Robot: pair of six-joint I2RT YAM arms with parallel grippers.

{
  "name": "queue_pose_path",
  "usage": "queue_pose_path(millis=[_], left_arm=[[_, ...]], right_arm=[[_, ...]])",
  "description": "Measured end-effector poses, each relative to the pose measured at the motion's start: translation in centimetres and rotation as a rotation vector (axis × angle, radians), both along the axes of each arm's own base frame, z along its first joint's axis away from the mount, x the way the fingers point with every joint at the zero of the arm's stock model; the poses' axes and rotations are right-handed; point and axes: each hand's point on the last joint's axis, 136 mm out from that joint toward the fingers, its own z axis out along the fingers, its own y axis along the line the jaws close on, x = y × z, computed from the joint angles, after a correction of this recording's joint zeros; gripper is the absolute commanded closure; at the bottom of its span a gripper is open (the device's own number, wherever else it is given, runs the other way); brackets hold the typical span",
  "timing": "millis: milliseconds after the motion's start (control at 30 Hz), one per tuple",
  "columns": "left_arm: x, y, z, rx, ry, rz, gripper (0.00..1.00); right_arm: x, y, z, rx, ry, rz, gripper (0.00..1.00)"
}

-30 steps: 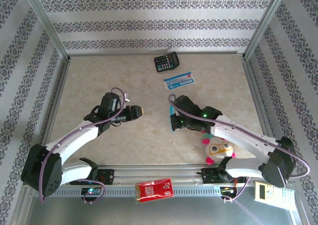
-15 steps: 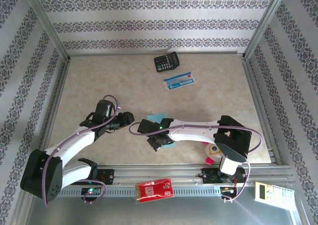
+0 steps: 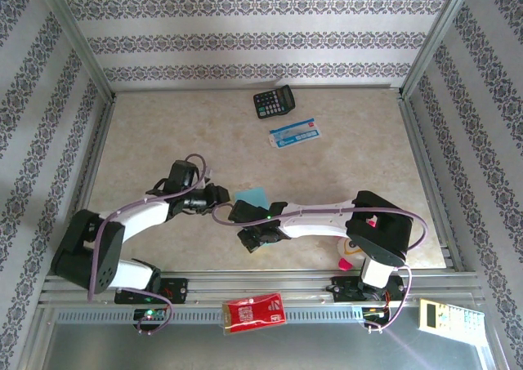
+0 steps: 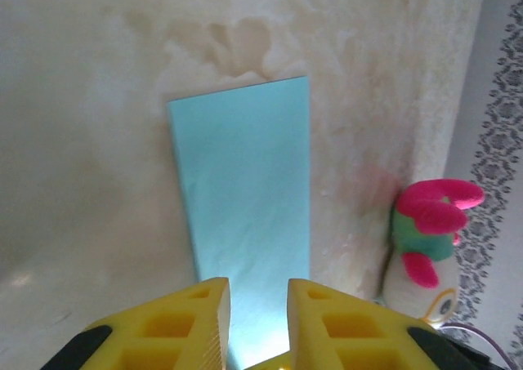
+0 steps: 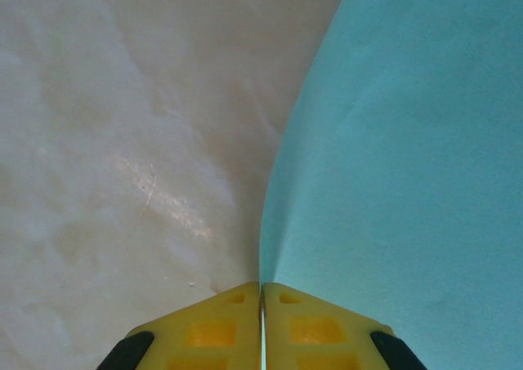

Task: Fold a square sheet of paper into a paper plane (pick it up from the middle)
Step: Turn over the paper at the center of the table, then third fold the triangle at the center of the table.

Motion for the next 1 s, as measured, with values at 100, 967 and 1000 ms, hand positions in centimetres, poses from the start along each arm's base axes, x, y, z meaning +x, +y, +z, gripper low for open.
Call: queue_pose_path(millis=[100,967,1000], left_arm=[[0.8,-1.1,-0.1,-0.028,0.011,-0.017,0.79],[2.4,-4.5,-5.0,0.004,0.106,-0.136,0.84],[2.4,-4.5,-5.0,0.006,0.103,-0.14,0.84]], right_arm=[[0.2,0.4,0.4,0.025,-0.011,0.0,0.89],[0.9,-0.4,1.4,0.092,-0.014,0.003,0.77],[0.9,-0.4,1.4,0.093,-0.014,0.004,0.77]])
